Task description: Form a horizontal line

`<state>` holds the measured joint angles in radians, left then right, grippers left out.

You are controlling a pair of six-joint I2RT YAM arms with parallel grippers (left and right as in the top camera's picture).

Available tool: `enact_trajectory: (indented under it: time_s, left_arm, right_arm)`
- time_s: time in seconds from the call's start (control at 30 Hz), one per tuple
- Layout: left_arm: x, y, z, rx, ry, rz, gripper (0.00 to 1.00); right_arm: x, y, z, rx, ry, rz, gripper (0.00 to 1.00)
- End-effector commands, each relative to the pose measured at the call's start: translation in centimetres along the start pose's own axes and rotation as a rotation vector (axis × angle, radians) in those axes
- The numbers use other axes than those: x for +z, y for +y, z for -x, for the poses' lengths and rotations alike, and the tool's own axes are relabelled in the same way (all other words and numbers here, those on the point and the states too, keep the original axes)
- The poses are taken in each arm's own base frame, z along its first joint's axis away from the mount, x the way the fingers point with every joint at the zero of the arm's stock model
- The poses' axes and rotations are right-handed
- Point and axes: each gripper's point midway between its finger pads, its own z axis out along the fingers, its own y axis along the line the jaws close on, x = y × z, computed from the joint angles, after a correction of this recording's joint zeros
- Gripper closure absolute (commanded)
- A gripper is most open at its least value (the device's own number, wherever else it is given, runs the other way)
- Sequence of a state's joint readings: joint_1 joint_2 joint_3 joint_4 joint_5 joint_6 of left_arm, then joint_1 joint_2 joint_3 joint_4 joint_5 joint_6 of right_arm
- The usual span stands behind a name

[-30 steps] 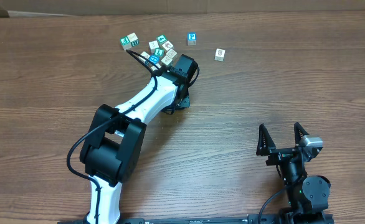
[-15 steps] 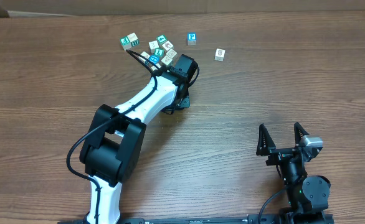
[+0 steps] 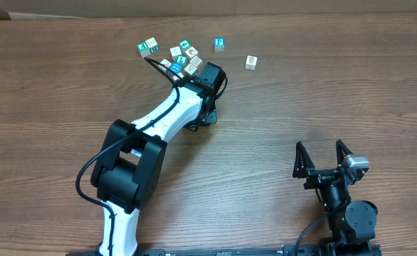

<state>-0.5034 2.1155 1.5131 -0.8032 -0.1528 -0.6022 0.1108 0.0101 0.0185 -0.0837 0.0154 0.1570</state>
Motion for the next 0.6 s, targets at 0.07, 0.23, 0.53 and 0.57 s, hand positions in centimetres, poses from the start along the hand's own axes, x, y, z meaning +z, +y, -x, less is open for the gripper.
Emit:
enact_trajectory:
  time_s: [0.07,0.23,0.53,0.57]
  left_arm:
    - [0.82,-0.34,-1.33,0.012,0.058,-0.018,0.73]
    - [0.82,-0.36,-1.23,0.012,0.054,-0.018,0.64]
    - [0.85,-0.73,-0.58,0.069,0.027,-0.035,0.60]
    - [0.85,-0.66,-0.47,0.074,0.022,-0.031,0.60]
  right_arm:
    - [0.02,-0.37,-0.21,-0.001,-0.003,-0.015,0.00]
    - [0.02,-0.37,-0.21,-0.001,-0.003,-0.015,0.00]
    - [0.02,-0.37,-0.21,-0.001,-0.003,-0.015,0.00]
    - [0.02,-0.37,-0.21,-0.001,-0.003,-0.015,0.00]
